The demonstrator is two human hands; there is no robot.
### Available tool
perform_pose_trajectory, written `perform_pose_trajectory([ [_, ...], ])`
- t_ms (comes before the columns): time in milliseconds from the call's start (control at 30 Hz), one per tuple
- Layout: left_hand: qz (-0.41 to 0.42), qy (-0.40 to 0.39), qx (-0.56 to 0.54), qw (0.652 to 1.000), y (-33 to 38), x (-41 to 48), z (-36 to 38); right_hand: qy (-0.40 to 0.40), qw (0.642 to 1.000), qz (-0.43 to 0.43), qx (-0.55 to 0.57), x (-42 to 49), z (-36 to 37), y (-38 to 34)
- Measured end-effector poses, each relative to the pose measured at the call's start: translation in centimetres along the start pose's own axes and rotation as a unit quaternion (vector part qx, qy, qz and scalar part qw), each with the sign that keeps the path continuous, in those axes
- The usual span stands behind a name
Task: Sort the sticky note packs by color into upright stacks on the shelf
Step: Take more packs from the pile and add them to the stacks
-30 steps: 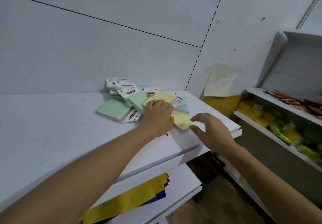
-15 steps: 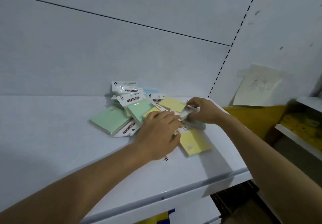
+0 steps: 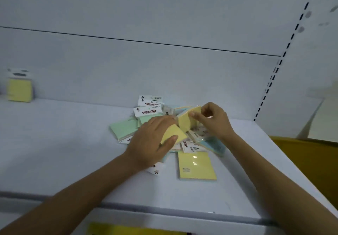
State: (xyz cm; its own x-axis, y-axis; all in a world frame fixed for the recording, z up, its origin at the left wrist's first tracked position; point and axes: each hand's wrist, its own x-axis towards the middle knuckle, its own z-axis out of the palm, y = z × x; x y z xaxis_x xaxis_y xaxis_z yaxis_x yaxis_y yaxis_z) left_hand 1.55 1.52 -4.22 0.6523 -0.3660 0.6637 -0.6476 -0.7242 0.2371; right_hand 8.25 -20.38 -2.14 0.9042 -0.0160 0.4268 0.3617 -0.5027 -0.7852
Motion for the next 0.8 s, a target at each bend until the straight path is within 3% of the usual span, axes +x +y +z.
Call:
perform_pose_trajectory([
  [133, -0.169, 0.133, 0.037, 0.976, -0.2, 0.1, -0.3, 0.013, 1.0, 0.001, 0.001, -0.5, 1.4, 1.0],
  [300, -0.427, 0.127, 0.039, 0.894, -2.7, 0.3, -0.3, 0.051, 0.996, -0.042, -0.062, -0.2, 1.0, 1.0],
  [400, -0.447, 0.086, 0.062, 0.888, -3.3, 0.5, -0.2, 0.116, 0.987, -0.083, -0.068, -0.4, 1.0, 0.5],
  [467, -0.447, 0.099, 0.029, 0.888, -3.4, 0.5, -0.2, 0.141, 0.983, -0.098, -0.065, -0.7, 0.9, 0.0],
  [633, -0.437, 0.126, -0.045, 0.889, -3.8, 0.5, -0.2, 0.146, 0.98, -0.111, -0.078, -1.4, 1.1, -1.0],
  [700, -0.428, 0.17, -0.087, 0.883, -3.9, 0.5, -0.3, 0.149, 0.983, -0.101, -0.048, -1.5, 1.1, -1.4],
  [800, -0.432, 0.273, -0.156, 0.845, -4.0, 0.6, -0.5, 0.12, 0.989, -0.033, 0.084, -1.6, 1.3, -2.1],
])
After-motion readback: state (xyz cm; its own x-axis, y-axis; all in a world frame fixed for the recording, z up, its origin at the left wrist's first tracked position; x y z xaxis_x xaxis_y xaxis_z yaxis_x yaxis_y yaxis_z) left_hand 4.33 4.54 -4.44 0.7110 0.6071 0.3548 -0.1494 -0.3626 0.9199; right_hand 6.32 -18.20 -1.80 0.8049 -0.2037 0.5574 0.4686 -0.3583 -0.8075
